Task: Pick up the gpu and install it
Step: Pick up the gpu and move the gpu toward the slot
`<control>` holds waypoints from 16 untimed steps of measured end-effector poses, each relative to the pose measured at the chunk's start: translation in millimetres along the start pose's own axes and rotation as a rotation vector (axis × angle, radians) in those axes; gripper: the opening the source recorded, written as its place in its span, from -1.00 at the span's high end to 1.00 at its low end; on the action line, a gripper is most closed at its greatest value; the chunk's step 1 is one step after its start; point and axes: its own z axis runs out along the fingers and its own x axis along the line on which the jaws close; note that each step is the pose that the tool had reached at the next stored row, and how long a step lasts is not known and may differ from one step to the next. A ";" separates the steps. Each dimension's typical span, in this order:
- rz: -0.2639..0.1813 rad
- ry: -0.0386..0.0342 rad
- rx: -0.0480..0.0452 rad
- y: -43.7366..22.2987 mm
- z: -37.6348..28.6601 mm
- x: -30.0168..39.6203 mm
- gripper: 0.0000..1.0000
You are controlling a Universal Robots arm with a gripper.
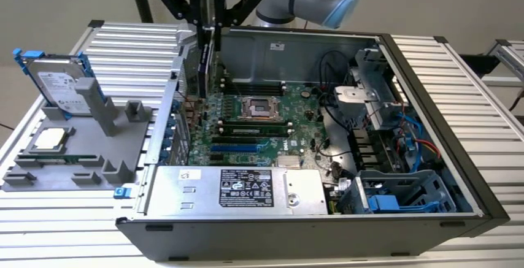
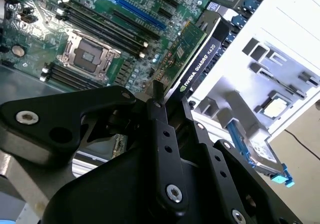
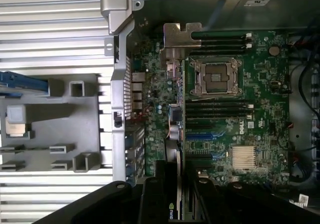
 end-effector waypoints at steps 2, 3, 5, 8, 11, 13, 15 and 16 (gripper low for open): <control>0.000 0.0049 0.0009 0.2 -0.1 -2.8 1.00; 0.000 0.0073 0.0014 0.3 -0.2 -4.2 1.00; 0.001 0.0120 0.0022 0.5 -0.3 -6.8 1.00; 0.001 0.0191 0.0037 0.9 -0.4 -10.8 1.00; 0.001 0.0257 0.0050 1.2 -0.5 -14.7 1.00; 0.002 0.0303 0.0061 1.4 -0.6 -17.3 1.00; 0.002 0.0347 0.0071 1.7 -0.8 -19.8 1.00; 0.002 0.0369 0.0076 1.8 -0.8 -21.1 1.00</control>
